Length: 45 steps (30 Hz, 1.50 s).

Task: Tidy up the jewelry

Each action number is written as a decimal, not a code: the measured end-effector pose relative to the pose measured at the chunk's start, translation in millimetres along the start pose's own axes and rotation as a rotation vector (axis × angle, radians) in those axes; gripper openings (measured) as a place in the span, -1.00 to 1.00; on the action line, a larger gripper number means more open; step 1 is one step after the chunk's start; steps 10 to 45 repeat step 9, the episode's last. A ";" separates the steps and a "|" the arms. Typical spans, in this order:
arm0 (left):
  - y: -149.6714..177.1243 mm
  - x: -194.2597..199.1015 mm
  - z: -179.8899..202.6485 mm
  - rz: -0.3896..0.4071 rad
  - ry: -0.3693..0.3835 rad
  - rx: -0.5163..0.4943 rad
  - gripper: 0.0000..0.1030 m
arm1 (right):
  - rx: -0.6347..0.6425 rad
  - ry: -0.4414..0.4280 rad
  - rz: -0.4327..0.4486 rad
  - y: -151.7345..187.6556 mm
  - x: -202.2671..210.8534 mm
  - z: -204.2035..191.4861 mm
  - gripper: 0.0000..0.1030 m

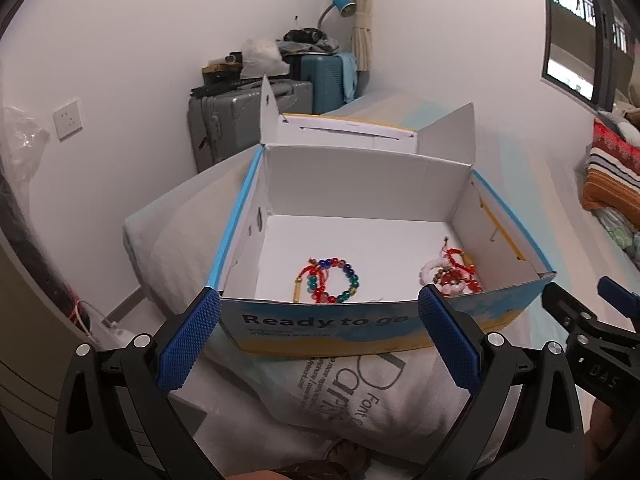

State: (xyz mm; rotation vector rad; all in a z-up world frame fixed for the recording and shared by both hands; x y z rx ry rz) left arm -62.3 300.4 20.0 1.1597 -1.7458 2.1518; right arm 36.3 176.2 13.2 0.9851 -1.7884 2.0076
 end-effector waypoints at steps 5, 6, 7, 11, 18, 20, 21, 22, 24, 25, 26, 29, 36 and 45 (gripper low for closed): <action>0.0 -0.6 3.0 -0.010 -0.001 -0.009 0.89 | 0.002 -0.005 0.001 1.0 0.9 -1.0 0.85; -0.2 -0.6 3.6 -0.010 -0.001 -0.008 0.89 | 0.002 -0.005 0.002 1.2 1.2 -1.3 0.85; 0.0 -0.5 3.5 -0.010 0.000 -0.009 0.89 | 0.002 -0.008 0.003 1.4 1.5 -1.6 0.85; 0.3 -0.3 4.1 -0.009 -0.001 -0.011 0.89 | 0.000 -0.008 0.003 1.8 1.4 -2.1 0.85; 0.3 -0.3 4.1 -0.009 -0.001 -0.011 0.89 | 0.000 -0.008 0.003 1.8 1.4 -2.1 0.85; 0.3 -0.3 4.1 -0.009 -0.001 -0.011 0.89 | 0.000 -0.008 0.003 1.8 1.4 -2.1 0.85; 0.3 -0.3 4.1 -0.009 -0.001 -0.011 0.89 | 0.000 -0.008 0.003 1.8 1.4 -2.1 0.85; 0.3 -0.3 4.1 -0.009 -0.001 -0.011 0.89 | 0.000 -0.008 0.003 1.8 1.4 -2.1 0.85; 0.3 -0.3 4.1 -0.009 -0.001 -0.011 0.89 | 0.000 -0.008 0.003 1.8 1.4 -2.1 0.85; 0.3 -0.3 4.1 -0.009 -0.001 -0.011 0.89 | 0.000 -0.008 0.003 1.8 1.4 -2.1 0.85; 0.3 -0.3 4.1 -0.009 -0.001 -0.011 0.89 | 0.000 -0.008 0.003 1.8 1.4 -2.1 0.85; 0.3 -0.3 4.1 -0.009 -0.001 -0.011 0.89 | 0.000 -0.008 0.003 1.8 1.4 -2.1 0.85; 0.3 -0.3 4.1 -0.009 -0.001 -0.011 0.89 | 0.000 -0.008 0.003 1.8 1.4 -2.1 0.85; 0.3 -0.3 4.1 -0.009 -0.001 -0.011 0.89 | 0.000 -0.008 0.003 1.8 1.4 -2.1 0.85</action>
Point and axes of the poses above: each gripper's, at about its wrist camera, not at the fingertips, and x roughly against the way its jaws point, z to its right, y to its underside, the point moved 7 cm from there along -x, roughly the way its jaws point, and after that the axes turned 1 degree about -y, right-handed, at the moved point
